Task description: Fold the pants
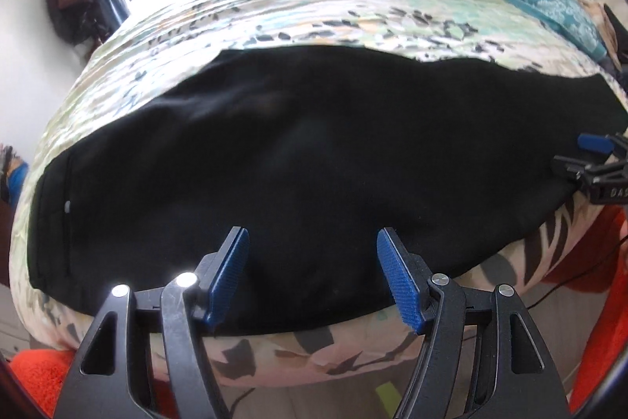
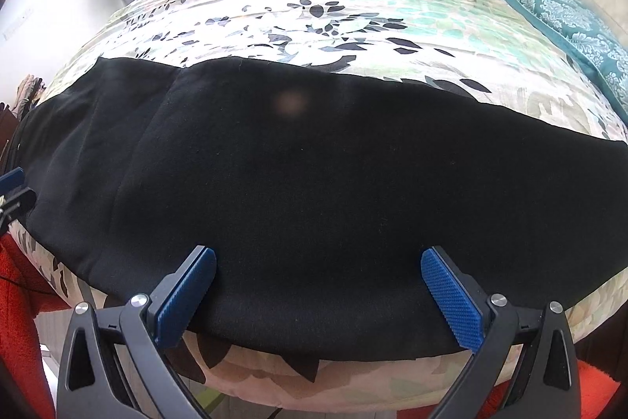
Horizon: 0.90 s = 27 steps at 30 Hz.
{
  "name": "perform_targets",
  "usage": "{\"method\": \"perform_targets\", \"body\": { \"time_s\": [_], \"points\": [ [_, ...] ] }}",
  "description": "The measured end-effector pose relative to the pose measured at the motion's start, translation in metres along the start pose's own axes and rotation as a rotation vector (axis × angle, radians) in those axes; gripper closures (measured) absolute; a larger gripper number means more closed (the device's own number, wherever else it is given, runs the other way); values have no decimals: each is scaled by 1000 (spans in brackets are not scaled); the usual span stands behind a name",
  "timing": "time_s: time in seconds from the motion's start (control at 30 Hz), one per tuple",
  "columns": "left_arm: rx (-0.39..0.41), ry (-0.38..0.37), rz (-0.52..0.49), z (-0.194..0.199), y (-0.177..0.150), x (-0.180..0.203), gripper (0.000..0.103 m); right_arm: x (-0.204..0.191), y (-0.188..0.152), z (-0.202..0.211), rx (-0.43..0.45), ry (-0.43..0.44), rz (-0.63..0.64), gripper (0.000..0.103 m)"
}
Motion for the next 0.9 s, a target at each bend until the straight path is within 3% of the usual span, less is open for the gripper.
{"method": "perform_targets", "body": {
  "time_s": [0.1, 0.37, 0.57, 0.67, 0.8, 0.9],
  "points": [
    [-10, 29, -11, -2, -11, -12, 23, 0, -1, 1, 3, 4, 4, 0],
    [-68, 105, 159, 10, -24, -74, 23, 0, -1, 2, 9, 6, 7, 0],
    [-7, 160, 316, 23, -11, -133, 25, 0, -3, 3, 24, 1, 5, 0],
    [-22, 195, 397, 11, -12, -165, 25, 0, -4, 3, 32, -1, 6, 0],
    [-108, 292, 445, -14, -35, -199, 23, 0, -4, 3, 37, 0, 6, 0],
    [-105, 285, 520, -18, -47, -219, 15, 1, -5, 4, 43, 1, 7, 0]
  ]
}}
Point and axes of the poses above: each gripper's, at about its wrist camera, not at the fingertips, and z roughly against the way its jaws point, x to its right, y to its top, the point moved 4 cm from there along -z, roughly the way its jaws point, and after that the axes turned 5 degrees about -z, right-handed, at the moved point
